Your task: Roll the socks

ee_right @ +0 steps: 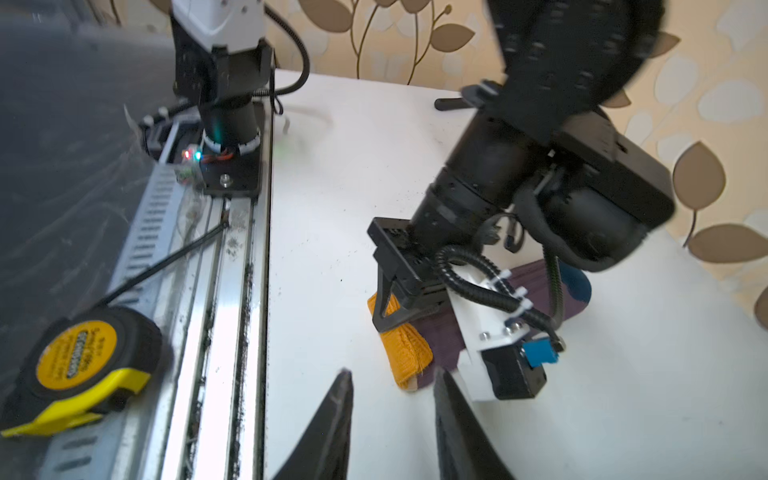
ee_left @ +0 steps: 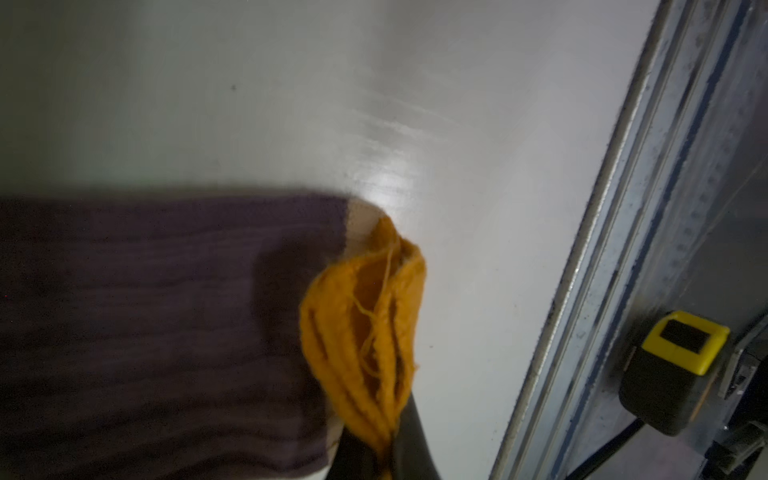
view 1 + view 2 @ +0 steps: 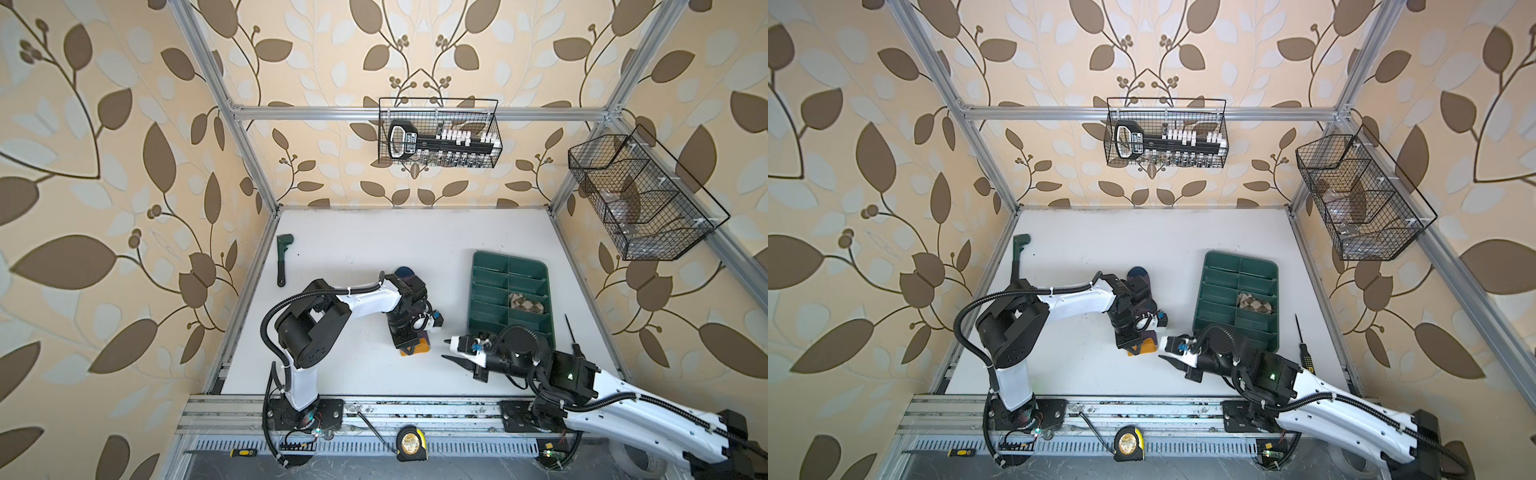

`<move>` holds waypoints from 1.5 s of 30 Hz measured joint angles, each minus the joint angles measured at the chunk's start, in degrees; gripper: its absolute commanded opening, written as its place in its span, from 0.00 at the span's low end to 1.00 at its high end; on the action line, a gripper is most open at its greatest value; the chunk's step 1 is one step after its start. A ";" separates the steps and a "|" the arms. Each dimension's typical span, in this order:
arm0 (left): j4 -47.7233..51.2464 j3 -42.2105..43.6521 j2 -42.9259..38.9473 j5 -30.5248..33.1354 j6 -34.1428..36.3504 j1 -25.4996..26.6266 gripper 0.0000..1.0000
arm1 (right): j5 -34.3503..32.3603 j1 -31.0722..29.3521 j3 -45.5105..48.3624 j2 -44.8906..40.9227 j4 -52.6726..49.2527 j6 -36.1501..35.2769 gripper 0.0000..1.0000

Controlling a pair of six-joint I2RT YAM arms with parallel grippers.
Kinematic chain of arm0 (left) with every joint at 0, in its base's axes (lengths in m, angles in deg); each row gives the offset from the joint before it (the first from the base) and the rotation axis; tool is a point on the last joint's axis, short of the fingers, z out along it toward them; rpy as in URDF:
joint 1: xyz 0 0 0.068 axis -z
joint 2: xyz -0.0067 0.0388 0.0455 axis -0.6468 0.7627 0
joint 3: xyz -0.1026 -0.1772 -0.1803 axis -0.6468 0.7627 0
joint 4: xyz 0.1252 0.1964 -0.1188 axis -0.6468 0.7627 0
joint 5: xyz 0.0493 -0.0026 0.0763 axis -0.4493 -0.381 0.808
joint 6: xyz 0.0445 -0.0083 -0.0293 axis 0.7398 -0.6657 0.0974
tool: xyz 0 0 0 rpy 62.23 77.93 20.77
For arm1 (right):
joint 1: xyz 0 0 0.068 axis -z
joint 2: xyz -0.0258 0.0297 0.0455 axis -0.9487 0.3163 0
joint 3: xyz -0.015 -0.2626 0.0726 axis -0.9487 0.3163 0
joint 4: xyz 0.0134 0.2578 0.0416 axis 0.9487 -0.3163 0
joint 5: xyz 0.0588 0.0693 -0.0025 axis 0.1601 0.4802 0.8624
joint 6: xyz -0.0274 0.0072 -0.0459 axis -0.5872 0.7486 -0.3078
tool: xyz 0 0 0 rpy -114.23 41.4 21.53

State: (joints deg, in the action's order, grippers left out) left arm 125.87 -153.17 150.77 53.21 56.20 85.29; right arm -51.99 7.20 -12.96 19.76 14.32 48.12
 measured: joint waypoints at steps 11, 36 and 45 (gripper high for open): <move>3.02 -2.27 2.73 -3.89 -0.31 -1.22 0.00 | -23.58 -11.26 3.76 29.27 14.01 -28.48 0.39; 3.43 -2.62 2.69 -4.96 -1.42 -1.95 0.09 | -23.65 -3.48 -0.90 52.15 30.38 -36.72 0.00; -2.16 2.21 -12.79 2.45 -4.83 -3.85 0.29 | -17.09 -2.03 -8.28 49.40 9.97 -29.66 0.00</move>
State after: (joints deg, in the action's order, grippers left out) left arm 123.71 -150.96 137.98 55.66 51.37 81.44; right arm -69.08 5.17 -21.24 69.16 24.29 18.46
